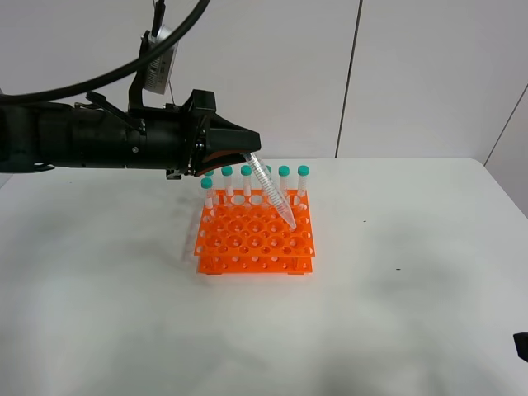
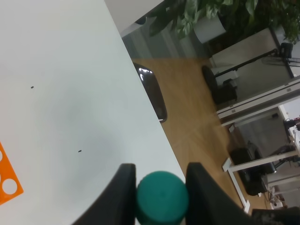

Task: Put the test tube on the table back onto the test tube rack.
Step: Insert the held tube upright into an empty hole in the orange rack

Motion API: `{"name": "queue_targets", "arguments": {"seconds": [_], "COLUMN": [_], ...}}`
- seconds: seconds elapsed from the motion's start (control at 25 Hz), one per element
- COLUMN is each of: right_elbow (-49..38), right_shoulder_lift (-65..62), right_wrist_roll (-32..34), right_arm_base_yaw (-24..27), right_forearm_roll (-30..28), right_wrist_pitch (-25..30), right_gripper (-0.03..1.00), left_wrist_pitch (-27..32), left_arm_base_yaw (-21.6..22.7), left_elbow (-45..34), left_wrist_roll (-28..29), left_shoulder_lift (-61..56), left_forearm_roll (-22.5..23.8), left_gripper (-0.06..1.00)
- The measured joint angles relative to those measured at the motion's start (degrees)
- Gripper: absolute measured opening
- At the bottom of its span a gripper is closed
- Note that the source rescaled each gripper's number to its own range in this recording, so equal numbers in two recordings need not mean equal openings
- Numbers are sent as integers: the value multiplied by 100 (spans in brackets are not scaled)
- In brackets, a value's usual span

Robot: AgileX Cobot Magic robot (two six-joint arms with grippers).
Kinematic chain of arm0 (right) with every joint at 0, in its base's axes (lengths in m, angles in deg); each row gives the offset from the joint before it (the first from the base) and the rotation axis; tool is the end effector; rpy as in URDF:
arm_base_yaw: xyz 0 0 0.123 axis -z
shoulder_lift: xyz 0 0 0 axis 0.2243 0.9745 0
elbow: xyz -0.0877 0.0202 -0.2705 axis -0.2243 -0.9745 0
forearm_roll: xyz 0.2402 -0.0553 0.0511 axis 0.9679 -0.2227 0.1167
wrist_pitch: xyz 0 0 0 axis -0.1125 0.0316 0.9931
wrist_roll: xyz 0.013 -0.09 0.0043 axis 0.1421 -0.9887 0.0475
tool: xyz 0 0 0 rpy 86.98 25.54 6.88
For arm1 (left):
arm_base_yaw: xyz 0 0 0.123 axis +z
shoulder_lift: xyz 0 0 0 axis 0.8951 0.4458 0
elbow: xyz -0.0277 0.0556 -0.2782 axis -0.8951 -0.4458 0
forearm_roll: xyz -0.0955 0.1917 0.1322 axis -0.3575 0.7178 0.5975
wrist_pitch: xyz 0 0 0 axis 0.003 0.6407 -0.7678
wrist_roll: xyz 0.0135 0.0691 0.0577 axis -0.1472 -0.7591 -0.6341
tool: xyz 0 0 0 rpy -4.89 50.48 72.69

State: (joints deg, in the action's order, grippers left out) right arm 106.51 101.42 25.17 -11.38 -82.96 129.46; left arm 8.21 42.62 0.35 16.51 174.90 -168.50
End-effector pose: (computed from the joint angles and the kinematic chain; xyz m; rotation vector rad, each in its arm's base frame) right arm 0.0535 0.0078 0.2694 -0.0817 2.4170 0.0855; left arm 0.2858 -0.1685 0.2614 0.1952 2.1699 -1.2420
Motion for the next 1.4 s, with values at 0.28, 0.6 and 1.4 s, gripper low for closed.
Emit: {"name": "queue_targets", "arguments": {"seconds": [0.28, 0.6, 1.4], "right_elbow": [-53, -63, -63], "right_shoulder_lift": [-1264, -1469, -2220], "right_wrist_roll": [0, 0, 0], "right_arm_base_yaw": [0, 0, -29], "right_forearm_roll": [14, 19, 18], "right_wrist_pitch": [-149, -161, -161], "right_gripper": [100, 100, 100], "left_wrist_pitch": [0, 0, 3], "left_arm_base_yaw": [0, 0, 0], "left_elbow": [0, 0, 0], "left_wrist_roll": [0, 0, 0], "left_shoulder_lift": [0, 0, -119], "left_forearm_roll": [0, 0, 0], "left_gripper": [0, 0, 0]}}
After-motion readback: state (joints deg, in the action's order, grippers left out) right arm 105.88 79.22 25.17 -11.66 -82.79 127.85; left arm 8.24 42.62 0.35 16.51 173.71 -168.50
